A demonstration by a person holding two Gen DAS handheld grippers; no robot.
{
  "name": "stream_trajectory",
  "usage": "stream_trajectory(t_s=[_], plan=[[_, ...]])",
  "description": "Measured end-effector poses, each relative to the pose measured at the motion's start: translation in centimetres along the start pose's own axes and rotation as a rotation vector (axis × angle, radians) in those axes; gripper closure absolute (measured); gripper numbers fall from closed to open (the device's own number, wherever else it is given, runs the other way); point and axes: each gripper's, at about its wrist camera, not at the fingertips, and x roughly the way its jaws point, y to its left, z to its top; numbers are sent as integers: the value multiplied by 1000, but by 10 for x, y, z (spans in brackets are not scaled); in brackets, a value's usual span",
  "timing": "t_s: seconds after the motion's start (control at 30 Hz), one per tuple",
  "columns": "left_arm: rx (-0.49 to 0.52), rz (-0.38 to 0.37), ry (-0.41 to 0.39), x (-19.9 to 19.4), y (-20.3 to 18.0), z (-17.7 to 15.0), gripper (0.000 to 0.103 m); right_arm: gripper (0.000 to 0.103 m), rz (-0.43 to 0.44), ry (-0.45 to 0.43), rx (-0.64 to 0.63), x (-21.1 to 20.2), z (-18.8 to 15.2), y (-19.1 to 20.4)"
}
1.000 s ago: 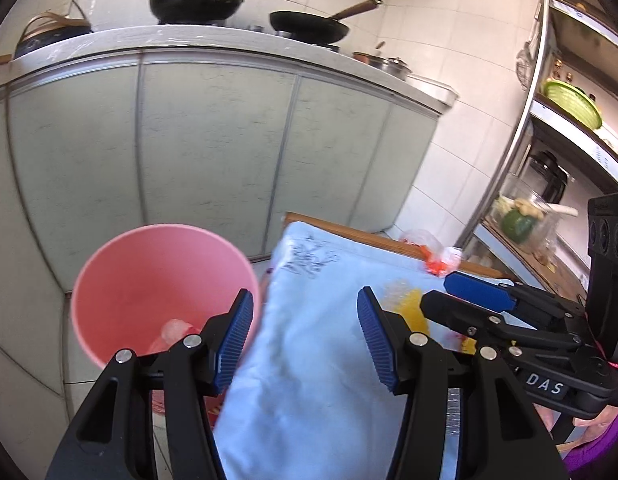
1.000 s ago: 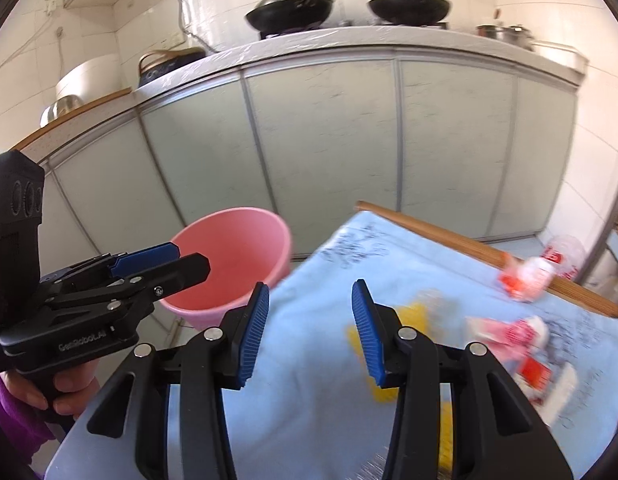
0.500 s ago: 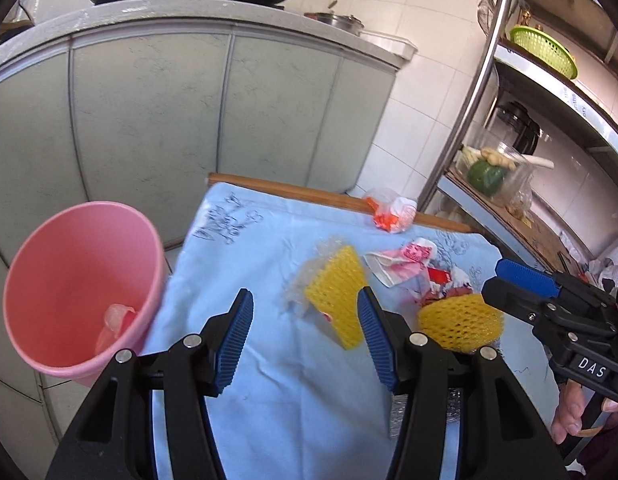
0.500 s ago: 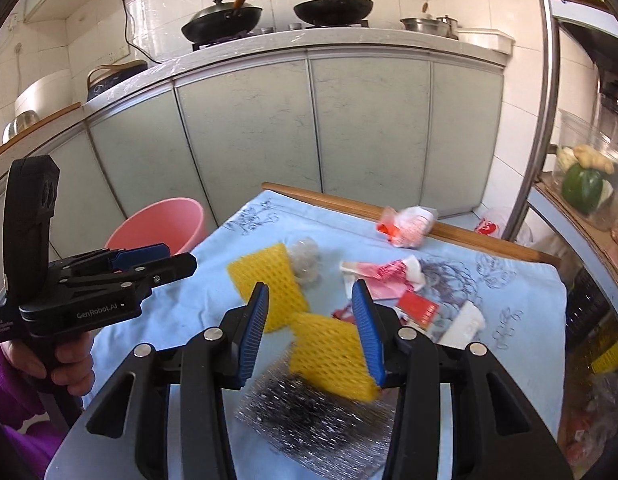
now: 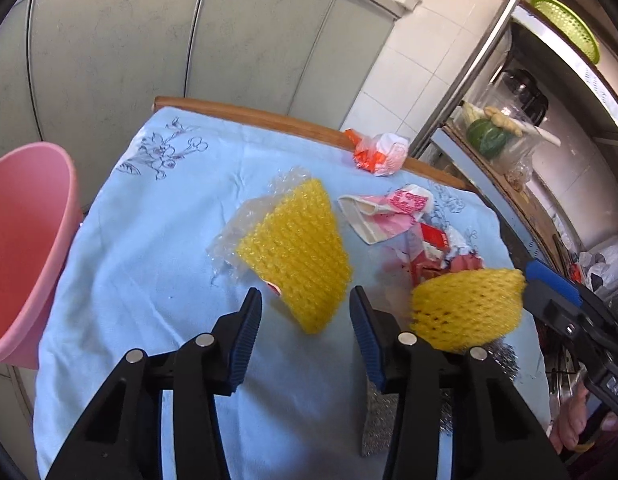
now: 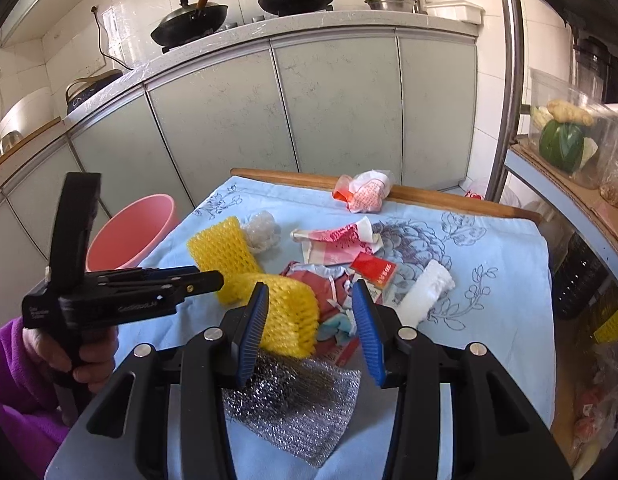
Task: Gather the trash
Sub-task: 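Close the left tool on one yellow foam net while the right tool grasps another, then carry both yellow foam nets over the pink bin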
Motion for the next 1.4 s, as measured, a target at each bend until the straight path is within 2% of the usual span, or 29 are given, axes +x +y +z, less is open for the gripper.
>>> stream_trajectory(t_s=[0.07,0.1,0.17,0.2,0.33,0.7,0.73,0.77,0.87,1.17,1.4], plan=[[-23,-9,13,7,2,1,70,59,9,7,3,0,-2,-1],[-29,-11,17,10,3,2,79,59,18,11,2,0,-4,-1],[-32,-21,33,14,3,1,91,59,26,20,-4,1,-5,1],[-30,-26,36,15,2,1,93,59,31,26,-6,2,-5,2],[32,-34,17,5,-7,-1,94,59,57,43,-15,8,-5,9],[175,-26,-117,-47,-28,-3,95,59,58,51,2,14,-3,10],[178,-24,-126,-51,-28,-3,95,65,60,51,6,13,-4,10],[179,-21,-136,-55,-27,-2,95,75,61,53,7,12,-4,11],[175,-15,-163,-66,-27,-1,95,93,50,69,0,12,-6,13],[147,2,-245,-102,-19,-3,95,97,57,33,-47,-7,-7,27],[120,44,-326,-131,-6,1,95,97,60,-63,-90,-29,11,40]])
